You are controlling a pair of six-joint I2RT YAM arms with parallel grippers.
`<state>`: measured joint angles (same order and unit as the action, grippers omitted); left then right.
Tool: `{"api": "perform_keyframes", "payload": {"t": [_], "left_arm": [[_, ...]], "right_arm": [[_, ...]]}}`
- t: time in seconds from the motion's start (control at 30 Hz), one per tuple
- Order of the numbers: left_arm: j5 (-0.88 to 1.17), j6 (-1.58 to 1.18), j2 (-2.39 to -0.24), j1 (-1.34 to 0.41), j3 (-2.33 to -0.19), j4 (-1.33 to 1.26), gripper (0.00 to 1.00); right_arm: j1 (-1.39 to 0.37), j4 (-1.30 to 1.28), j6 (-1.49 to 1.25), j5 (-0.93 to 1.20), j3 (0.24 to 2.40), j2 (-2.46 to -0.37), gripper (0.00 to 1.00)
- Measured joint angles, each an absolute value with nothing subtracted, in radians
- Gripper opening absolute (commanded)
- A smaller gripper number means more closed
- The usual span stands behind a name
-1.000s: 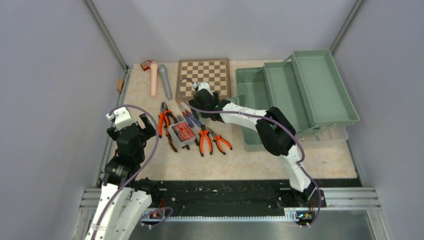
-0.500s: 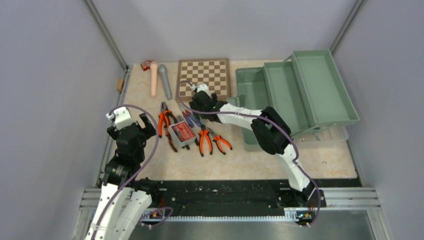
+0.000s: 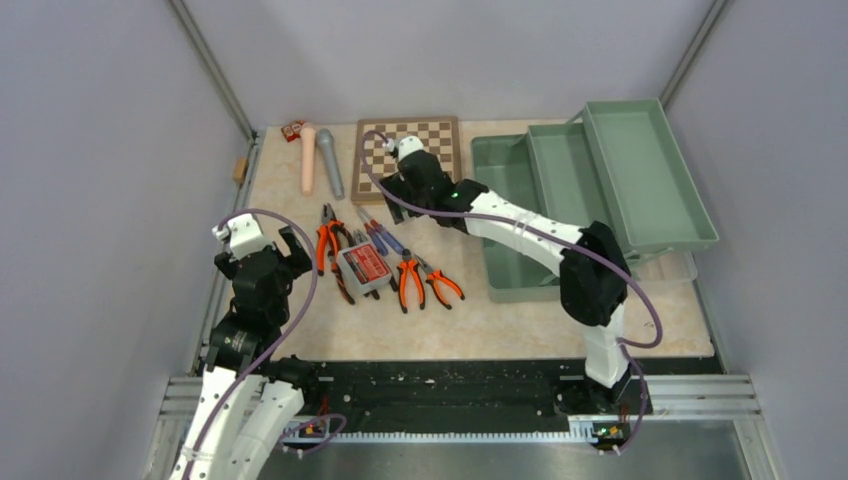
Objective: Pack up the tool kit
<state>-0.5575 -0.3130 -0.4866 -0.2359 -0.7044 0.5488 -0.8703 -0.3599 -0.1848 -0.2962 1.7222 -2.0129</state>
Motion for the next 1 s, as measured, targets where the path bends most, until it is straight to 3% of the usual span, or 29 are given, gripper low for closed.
{"api": "perform_keyframes", "payload": {"t": [0.27,0.57,0.77,1.0], "left_arm": [[-0.558,-0.312,-0.486,-0.236,-0.704,0.549,0.95],[-0.557,-0.311,-0.477,-0.236,-0.704,0.549,0.94],[-0.554,-0.311,-0.473,-0.236,-0.704,0.549,0.94],[-0.554,-0.311,-0.473,-0.236,-0.704,0.549,0.94]], "right_arm": [[-0.814,-0.433,-0.104,-0.298,1.729,-1.828,0.58],[-0.493,-0.472,-0.015,-0.305,1.62,-1.64,0.6],[-0.302,-0.472,0.046,-0.282,1.561,-1.607,0.61],[-0.219,-0.474,0.08,-0.234,1.544,-1.621,0.63]]}}
